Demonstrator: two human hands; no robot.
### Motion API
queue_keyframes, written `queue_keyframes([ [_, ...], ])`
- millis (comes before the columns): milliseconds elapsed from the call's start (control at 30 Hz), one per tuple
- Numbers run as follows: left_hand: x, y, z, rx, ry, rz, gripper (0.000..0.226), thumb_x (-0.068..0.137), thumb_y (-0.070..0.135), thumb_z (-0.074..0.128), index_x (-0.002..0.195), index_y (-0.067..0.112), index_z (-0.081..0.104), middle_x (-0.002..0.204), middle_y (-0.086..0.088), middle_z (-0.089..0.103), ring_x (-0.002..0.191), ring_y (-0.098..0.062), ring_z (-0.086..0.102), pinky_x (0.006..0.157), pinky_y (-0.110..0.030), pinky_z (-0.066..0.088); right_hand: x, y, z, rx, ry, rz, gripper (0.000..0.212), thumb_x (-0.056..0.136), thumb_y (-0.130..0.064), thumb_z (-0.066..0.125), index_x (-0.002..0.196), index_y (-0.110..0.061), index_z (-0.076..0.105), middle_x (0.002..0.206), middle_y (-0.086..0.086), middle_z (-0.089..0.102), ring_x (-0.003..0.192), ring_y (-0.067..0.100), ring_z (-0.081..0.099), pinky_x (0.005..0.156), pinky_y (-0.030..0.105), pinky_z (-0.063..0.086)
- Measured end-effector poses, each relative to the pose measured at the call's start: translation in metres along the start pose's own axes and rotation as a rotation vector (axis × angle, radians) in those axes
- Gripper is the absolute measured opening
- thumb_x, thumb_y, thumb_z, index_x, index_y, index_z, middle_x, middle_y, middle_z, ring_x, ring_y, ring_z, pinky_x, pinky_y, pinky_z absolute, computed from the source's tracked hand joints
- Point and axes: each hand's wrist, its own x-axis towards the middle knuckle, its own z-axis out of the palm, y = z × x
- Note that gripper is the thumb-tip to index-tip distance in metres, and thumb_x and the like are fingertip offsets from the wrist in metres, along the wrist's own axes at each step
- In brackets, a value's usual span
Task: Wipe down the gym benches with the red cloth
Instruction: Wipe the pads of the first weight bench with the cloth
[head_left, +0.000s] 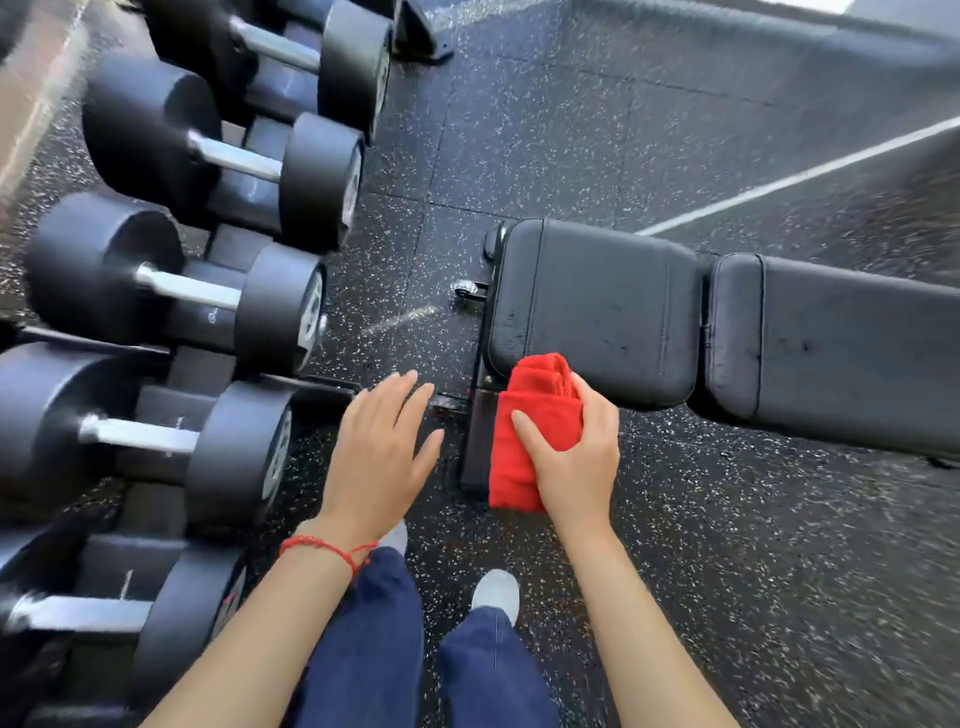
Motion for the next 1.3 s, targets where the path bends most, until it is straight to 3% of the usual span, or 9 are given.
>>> queue_keyframes([
  [400,0.092,-0.02,0.069,-0.038,-0.086,0.132,0.049,0.088,0.031,0.041,0.122,-0.001,0.057,0.126,-0.018,0.056,0.117,-0.034,0.052,0.092,-0.05,0.046,0.071,0.041,0.046,-0.076,0.101,0.047,0.063,0.074,-0.023,0.076,0.129,-0.018,0.046,0.118,-0.001,0.041,0.104,-0.005,0.038,0.089,-0.004,0.02],
  [600,0.132,-0.026,0.098,-0.087,-0.145,0.185,0.049,0.088,0.03,0.041,0.123,0.0,0.057,0.128,-0.019,0.055,0.119,-0.034,0.05,0.094,-0.047,0.045,0.096,0.061,0.067,-0.125,0.249,0.098,0.06,0.074,-0.022,0.076,0.127,-0.013,0.049,0.121,0.008,0.044,0.109,0.006,0.042,0.094,0.001,0.024],
  [767,0.159,-0.024,0.117,-0.111,-0.14,0.214,0.05,0.089,0.029,0.04,0.127,0.001,0.053,0.134,-0.018,0.05,0.125,-0.031,0.041,0.098,-0.041,0.032,0.109,0.072,0.079,-0.207,0.292,0.051,0.054,0.076,-0.025,0.072,0.124,-0.01,0.051,0.121,0.013,0.046,0.112,0.018,0.047,0.099,0.015,0.033],
  [867,0.169,-0.019,0.128,-0.139,-0.137,0.223,0.05,0.089,0.027,0.041,0.132,0.003,0.046,0.139,-0.017,0.045,0.129,-0.028,0.033,0.1,-0.044,0.034,0.117,0.075,0.081,-0.226,0.321,0.02,0.052,0.077,-0.029,0.07,0.122,-0.009,0.052,0.12,0.014,0.047,0.111,0.019,0.048,0.099,0.02,0.037],
  [1300,0.182,0.003,0.153,-0.069,-0.211,0.152,0.055,0.086,0.023,0.04,0.138,0.005,0.041,0.149,-0.013,0.033,0.137,-0.03,0.025,0.101,-0.049,0.035,0.236,0.069,0.066,-0.266,0.245,-0.106,0.049,0.076,-0.025,0.071,0.119,-0.007,0.056,0.114,0.018,0.051,0.105,0.017,0.046,0.091,-0.002,0.021],
])
